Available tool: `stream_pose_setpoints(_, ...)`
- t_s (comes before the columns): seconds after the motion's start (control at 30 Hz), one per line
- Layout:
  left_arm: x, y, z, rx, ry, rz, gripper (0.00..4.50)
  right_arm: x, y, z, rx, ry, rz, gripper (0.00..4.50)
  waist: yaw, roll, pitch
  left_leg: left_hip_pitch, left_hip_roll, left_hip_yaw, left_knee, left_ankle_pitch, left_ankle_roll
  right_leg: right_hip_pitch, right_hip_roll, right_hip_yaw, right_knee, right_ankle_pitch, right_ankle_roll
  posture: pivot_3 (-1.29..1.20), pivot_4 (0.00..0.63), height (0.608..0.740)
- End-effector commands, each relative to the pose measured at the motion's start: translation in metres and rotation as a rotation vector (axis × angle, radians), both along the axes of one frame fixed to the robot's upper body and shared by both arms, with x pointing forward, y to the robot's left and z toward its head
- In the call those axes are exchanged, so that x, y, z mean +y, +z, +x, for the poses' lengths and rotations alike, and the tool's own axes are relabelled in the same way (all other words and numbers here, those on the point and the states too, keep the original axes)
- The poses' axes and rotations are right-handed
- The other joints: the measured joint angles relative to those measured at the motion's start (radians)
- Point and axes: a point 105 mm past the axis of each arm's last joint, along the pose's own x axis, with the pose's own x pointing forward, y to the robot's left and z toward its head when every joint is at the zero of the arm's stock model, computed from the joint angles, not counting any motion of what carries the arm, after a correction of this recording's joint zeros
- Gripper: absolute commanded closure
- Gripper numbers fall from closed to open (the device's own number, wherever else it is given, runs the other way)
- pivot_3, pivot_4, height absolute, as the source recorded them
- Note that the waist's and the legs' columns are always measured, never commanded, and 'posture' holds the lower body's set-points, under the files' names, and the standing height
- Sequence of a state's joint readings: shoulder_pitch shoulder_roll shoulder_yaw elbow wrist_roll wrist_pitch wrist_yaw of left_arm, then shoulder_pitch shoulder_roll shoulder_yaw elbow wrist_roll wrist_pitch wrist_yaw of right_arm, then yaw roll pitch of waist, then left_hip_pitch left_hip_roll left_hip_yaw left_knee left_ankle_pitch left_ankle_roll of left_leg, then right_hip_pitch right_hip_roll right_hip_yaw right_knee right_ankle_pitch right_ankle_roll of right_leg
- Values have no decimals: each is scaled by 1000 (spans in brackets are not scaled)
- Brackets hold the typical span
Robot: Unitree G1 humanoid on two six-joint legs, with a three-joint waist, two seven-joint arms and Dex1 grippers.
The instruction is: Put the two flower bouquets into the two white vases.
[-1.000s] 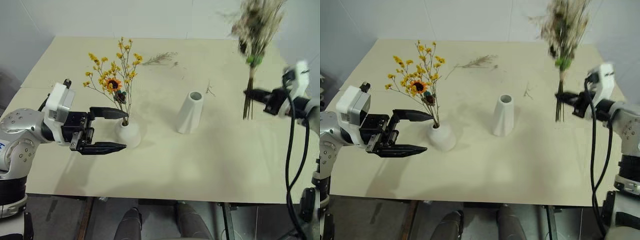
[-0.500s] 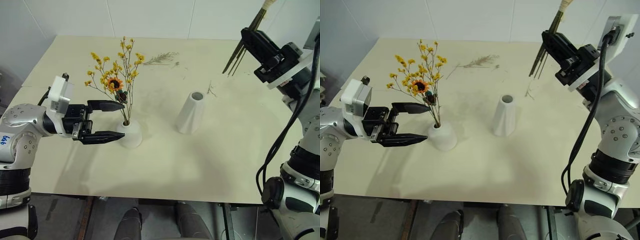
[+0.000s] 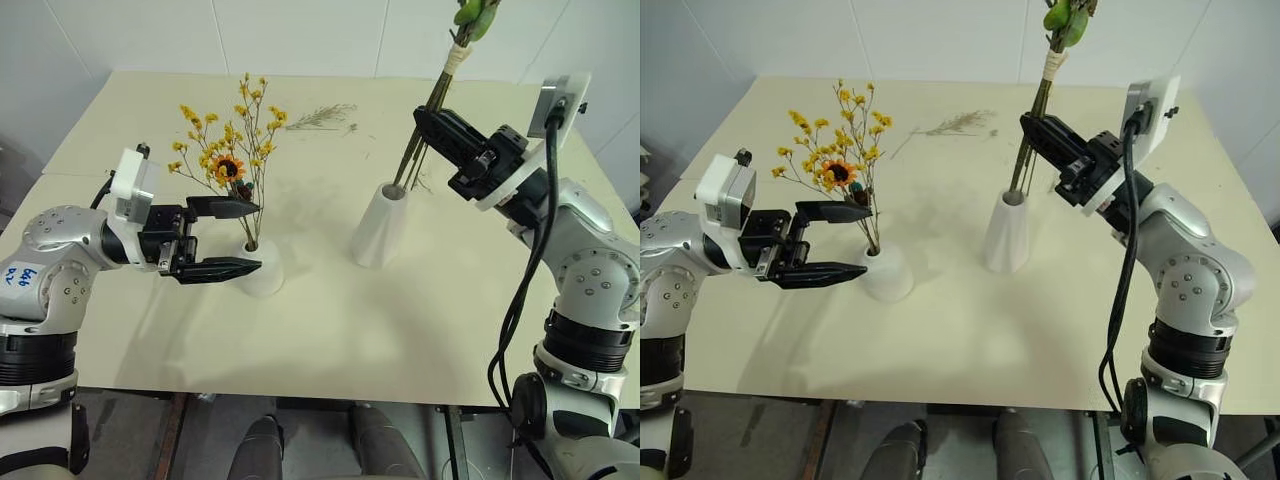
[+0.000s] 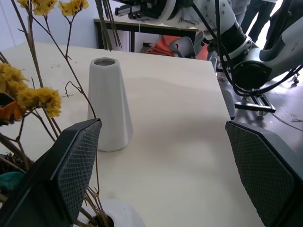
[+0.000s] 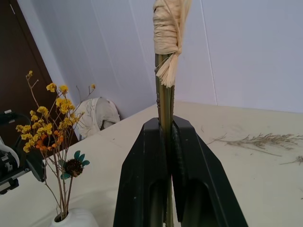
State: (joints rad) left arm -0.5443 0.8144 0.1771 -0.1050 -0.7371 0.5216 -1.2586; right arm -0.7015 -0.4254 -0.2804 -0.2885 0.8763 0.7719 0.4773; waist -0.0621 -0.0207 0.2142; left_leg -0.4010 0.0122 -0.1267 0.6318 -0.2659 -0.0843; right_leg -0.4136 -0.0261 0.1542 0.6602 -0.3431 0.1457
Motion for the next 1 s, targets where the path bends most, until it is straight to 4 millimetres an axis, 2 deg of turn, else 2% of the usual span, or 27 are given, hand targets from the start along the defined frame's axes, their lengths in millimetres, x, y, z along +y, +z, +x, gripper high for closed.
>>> stream_pose_setpoints(0.03, -2, 9, -1, -52, -2, -7, 0, 7, 10, -8, -74, 10, 7, 4495, 0, 0, 0, 0, 0, 0, 0, 0, 0, 0, 0, 0, 0, 0, 0, 0, 150, 740)
stream_pose_setpoints(0.2, -3, 9, 0, -60, 4, -18, 0, 14, 6, -3, -71, 21, 1, 4495, 0, 0, 0, 0, 0, 0, 0, 0, 0, 0, 0, 0, 0, 0, 0, 0, 150, 740)
stream_pose_setpoints(0.47, -3, 9, 0, -68, 15, -26, 0, 11, 0, 4, -61, 9, -5, 4495, 1, 0, 0, 0, 0, 0, 0, 0, 0, 0, 0, 0, 0, 0, 0, 0, 150, 740)
stream_pose_setpoints(1.0, -3, 9, 0, -73, 20, -32, 0, -9, 7, 0, -62, -6, 4, 4495, 0, 0, 0, 0, 0, 0, 0, 0, 0, 0, 0, 0, 0, 0, 0, 0, 150, 740)
